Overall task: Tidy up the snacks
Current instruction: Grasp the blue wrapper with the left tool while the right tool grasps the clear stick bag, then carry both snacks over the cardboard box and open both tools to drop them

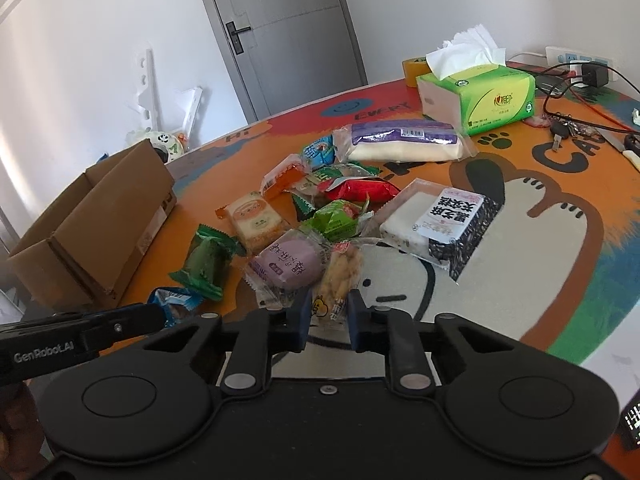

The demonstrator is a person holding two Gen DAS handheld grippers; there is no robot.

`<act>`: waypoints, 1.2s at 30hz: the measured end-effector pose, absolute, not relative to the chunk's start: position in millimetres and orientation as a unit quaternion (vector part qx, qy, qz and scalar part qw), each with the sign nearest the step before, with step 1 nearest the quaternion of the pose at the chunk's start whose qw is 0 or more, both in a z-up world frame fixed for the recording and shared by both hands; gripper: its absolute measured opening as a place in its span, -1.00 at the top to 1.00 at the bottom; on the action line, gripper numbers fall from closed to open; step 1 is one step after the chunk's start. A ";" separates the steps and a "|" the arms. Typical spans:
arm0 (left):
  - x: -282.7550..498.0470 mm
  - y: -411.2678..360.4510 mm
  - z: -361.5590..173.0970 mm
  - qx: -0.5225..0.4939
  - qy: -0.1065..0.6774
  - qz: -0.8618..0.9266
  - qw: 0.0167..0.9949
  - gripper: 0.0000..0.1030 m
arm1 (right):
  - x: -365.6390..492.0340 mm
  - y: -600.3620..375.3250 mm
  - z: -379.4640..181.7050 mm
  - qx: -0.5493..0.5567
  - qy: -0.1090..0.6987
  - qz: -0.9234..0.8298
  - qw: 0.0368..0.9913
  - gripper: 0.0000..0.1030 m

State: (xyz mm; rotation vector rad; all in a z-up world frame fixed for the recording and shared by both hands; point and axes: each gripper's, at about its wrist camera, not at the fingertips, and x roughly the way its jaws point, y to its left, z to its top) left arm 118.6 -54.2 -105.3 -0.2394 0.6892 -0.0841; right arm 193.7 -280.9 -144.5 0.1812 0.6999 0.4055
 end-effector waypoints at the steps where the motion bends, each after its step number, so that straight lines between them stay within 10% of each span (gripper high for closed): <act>1: 117.7 -54.8 -105.2 -0.117 0.336 -0.041 0.933 0.70 | 191.3 -281.9 -143.3 0.089 0.337 0.197 0.916 0.62; 10: 123.2 -63.6 -104.9 -0.094 0.344 -0.028 0.934 0.51 | 174.4 -296.7 -134.1 0.100 0.326 0.198 0.919 0.62; 15: 124.2 -70.8 -106.2 -0.074 0.330 -0.026 0.941 -0.14 | 172.0 -300.5 -132.3 0.107 0.325 0.196 0.919 0.62; 23: 135.6 -75.0 -123.1 -0.057 0.335 -0.019 0.940 -0.14 | 173.0 -299.2 -134.4 0.108 0.330 0.196 0.917 0.62; 27: 133.6 -74.4 -124.1 -0.052 0.331 -0.026 0.942 0.35 | 174.7 -298.1 -135.6 0.110 0.332 0.194 0.917 0.62; 36: 121.4 -57.6 -102.2 -0.081 0.311 -0.026 0.947 0.44 | 170.8 -288.9 -122.8 0.107 0.312 0.212 0.920 0.62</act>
